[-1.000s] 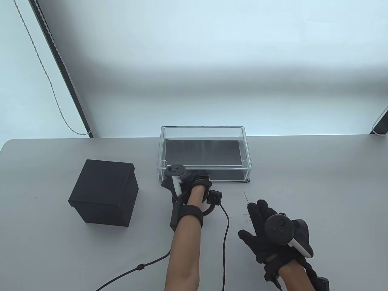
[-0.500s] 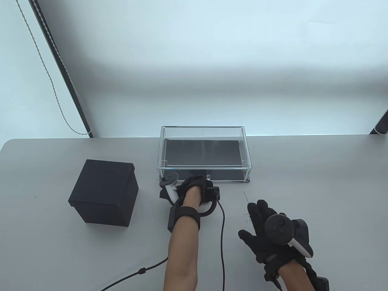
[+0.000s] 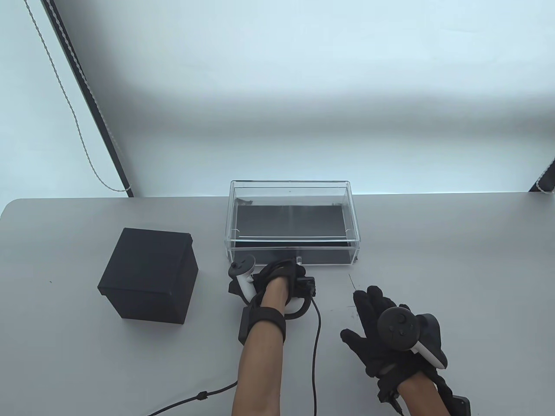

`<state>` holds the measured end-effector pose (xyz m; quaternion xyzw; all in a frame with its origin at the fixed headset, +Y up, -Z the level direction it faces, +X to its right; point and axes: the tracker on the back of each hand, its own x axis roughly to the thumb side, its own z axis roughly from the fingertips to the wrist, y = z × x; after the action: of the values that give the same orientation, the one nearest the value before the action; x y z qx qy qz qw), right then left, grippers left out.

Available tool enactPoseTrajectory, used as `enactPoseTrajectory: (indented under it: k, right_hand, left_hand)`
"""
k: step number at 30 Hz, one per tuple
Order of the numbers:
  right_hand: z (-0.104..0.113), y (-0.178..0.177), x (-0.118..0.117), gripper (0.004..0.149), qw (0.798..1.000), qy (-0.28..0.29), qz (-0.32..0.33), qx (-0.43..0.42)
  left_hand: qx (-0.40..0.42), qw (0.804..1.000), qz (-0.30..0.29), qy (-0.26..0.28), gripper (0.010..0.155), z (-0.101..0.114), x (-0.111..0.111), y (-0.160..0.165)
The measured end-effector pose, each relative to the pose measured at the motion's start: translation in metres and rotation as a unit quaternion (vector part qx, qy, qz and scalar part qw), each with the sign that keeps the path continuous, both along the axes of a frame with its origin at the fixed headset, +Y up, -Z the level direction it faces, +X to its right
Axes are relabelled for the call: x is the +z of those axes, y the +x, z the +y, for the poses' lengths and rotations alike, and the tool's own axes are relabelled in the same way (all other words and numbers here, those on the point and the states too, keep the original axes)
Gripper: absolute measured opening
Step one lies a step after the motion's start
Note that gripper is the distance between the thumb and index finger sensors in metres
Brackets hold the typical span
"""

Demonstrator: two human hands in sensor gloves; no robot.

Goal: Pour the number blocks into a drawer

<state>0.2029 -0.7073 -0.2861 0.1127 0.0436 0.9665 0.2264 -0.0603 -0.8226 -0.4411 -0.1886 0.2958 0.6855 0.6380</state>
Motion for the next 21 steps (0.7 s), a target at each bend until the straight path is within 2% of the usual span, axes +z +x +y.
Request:
enactPoseTrajectory:
  k: [21]
  right_hand:
    - [-0.001, -0.004, 0.002, 0.085, 1.000, 0.001, 0.005, 0.011]
  left_hand:
    - [0.019, 1.000, -0.019, 0.014, 0.055, -0.003, 0.050, -0.001]
